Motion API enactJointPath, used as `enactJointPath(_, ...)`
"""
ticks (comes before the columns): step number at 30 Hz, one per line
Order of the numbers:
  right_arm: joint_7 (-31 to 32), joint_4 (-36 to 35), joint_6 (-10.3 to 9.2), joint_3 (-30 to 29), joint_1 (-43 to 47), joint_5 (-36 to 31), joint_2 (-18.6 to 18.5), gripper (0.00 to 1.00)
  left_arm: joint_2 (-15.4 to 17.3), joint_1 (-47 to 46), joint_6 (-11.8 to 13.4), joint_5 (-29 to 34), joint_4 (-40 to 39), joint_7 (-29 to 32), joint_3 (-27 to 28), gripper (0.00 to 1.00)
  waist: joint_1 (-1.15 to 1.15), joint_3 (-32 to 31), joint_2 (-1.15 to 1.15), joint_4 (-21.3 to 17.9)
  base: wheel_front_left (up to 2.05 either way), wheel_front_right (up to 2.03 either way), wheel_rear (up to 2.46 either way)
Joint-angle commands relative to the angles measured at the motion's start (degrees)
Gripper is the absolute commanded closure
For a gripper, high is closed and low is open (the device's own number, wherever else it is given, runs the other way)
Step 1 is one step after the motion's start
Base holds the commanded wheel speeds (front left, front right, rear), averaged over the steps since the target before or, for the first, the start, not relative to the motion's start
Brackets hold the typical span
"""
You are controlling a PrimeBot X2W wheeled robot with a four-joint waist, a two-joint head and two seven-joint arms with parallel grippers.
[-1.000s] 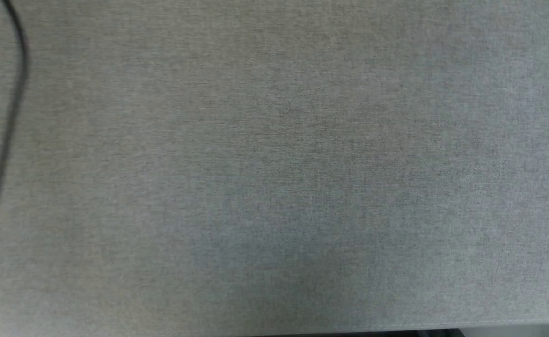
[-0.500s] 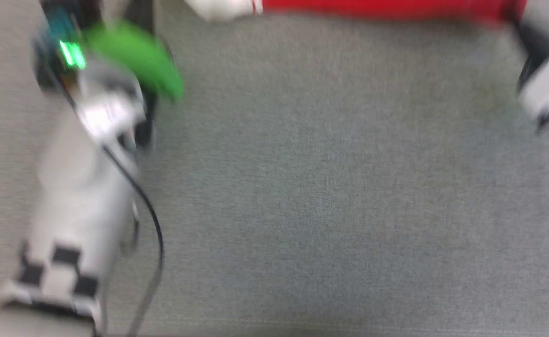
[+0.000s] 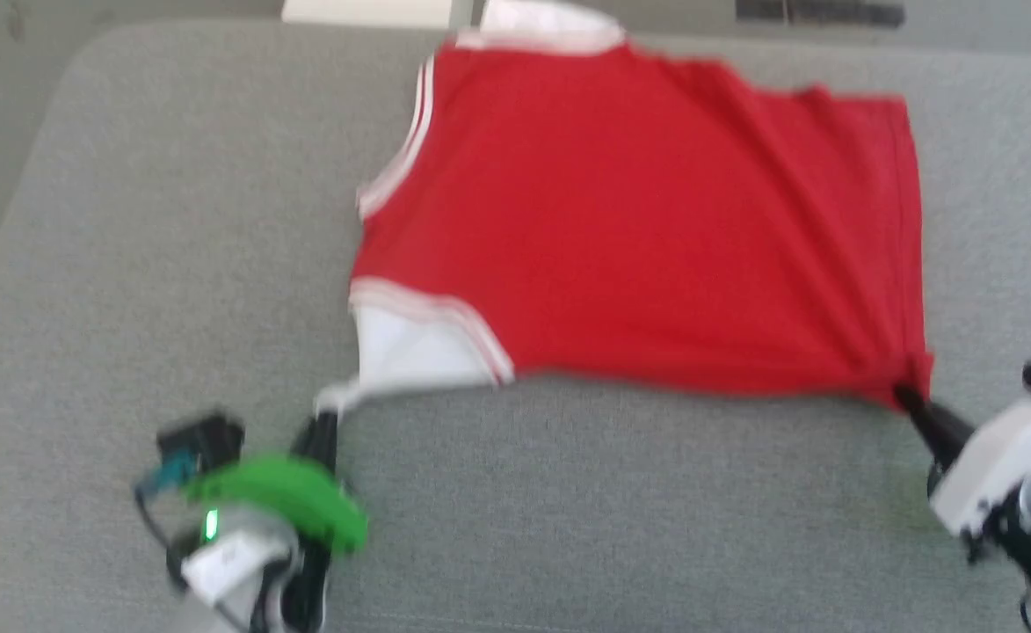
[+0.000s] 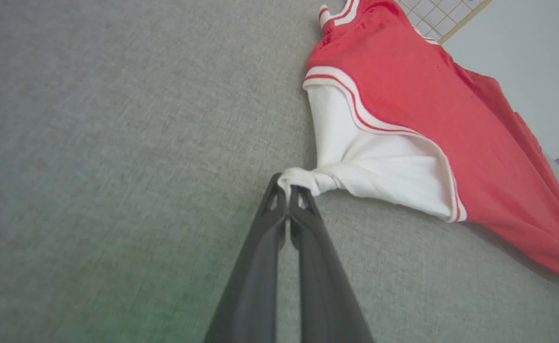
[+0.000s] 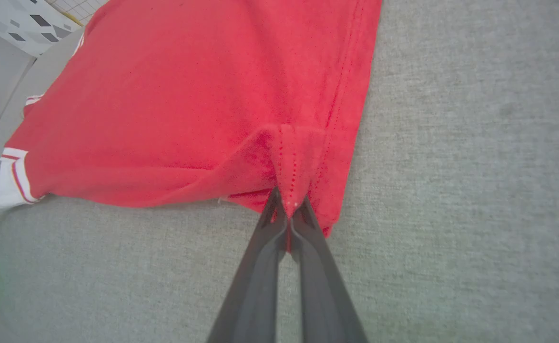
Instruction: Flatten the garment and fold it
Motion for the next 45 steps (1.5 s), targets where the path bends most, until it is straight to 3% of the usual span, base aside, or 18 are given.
enactJointPath(1,-0.54,-0.09,-0.09,-0.37,2.04,-0.64,-0.05,1.00,0.43,3.59,1.39,-1.17,-1.69,1.01,0.69,1.00,0.01,-4.62,0.00,-0.65,0.00,0.00,0.00)
enactJointPath(10,-0.83,-1.34,-0.09,-4.13,10.33,-2.91,0.34,1.00,2.41,20.49,8.49,-5.72,-14.62,10.06,1.21,1.00,0.01,-6.18,0.00,-2.09,0.00,0.00,0.00)
enactJointPath(19,1.47,-4.89,-0.09,-6.17,12.13,-4.42,1.78,1.00,4.07,22.88,10.09,-4.69,-22.25,10.05,1.57,1.00,0.01,-5.75,0.00,-2.42,0.00,0.00,0.00)
enactJointPath(32,14.29,-10.31,-0.09,-7.41,1.13,-6.46,-0.44,1.00,7.87,6.54,10.16,0.63,-30.12,15.74,-0.94,1.00,0.01,-0.40,0.00,-3.37,0.00,0.00,0.00)
enactJointPath(45,29.99,-9.25,-0.09,-7.01,-11.13,-10.33,-1.95,1.00,6.95,-16.82,6.61,2.07,-18.38,20.50,-2.77,1.00,0.01,11.88,0.00,-2.47,0.00,0.00,0.00)
